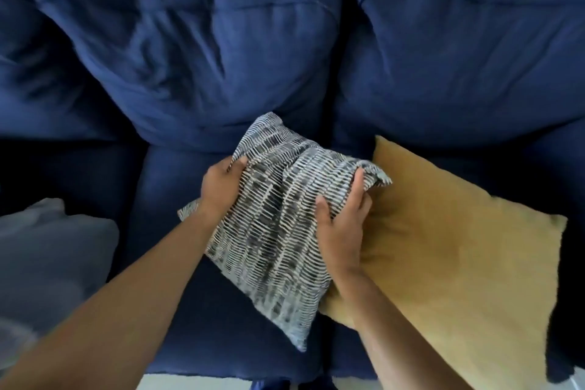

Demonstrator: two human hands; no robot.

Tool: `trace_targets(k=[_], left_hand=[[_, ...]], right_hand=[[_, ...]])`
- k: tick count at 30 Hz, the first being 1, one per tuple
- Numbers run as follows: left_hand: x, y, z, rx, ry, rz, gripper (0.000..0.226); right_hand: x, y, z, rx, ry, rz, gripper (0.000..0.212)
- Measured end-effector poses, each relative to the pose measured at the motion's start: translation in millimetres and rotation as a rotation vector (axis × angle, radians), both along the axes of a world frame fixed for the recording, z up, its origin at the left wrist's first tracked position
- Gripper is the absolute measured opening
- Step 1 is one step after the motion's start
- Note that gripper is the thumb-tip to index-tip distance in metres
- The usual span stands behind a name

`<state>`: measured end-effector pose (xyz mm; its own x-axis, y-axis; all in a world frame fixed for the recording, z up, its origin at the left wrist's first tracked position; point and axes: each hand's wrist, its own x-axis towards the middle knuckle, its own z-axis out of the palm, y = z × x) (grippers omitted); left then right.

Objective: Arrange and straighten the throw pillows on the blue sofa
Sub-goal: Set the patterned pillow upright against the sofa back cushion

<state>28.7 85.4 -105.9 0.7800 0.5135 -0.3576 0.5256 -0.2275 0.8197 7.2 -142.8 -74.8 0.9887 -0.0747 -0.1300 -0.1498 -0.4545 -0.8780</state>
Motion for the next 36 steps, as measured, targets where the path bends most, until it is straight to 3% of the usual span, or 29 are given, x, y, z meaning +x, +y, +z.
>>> trace_targets(k=[3, 5, 11, 15, 18, 23, 26, 32, 36], left_hand=[[-13, 16, 24, 0.059, -0.208, 0.207, 0.020], [-17, 27, 32, 0.053, -0.326, 0.326, 0.026], [-9, 62, 32, 0.024, -0.462, 0.492, 0.041], [4, 78, 12, 0.023, -0.301, 0.439, 0.044], [13, 93, -3, 0.059, -0.185, 0.375, 0.064], [46, 113, 6, -0.064, -0.286, 0.247, 0.092], [60, 110, 11, -0.095, -0.342, 0.239, 0.086], [61, 114, 28, 0.070, -0.542, 0.399, 0.070], [54, 129, 16, 0.126, -0.436, 0.410, 0.067]], right_hand=[[40, 25, 10, -0.001, -0.102, 0.084, 0.074], [70, 41, 16, -0.003, -0.171, 0.127, 0.072], [141, 86, 28, -0.024, -0.431, 0.211, 0.069], [163, 93, 6, -0.040, -0.307, 0.228, 0.074], [160, 85, -16, 0.025, -0.174, 0.178, 0.085], [158, 81, -24, 0.190, -0.027, 0.108, 0.106], [157, 93, -20, 0.170, -0.088, 0.134, 0.097], [147, 119, 0, 0.192, -0.296, 0.057, 0.084], [144, 124, -15, 0.124, -0.168, 0.126, 0.085]])
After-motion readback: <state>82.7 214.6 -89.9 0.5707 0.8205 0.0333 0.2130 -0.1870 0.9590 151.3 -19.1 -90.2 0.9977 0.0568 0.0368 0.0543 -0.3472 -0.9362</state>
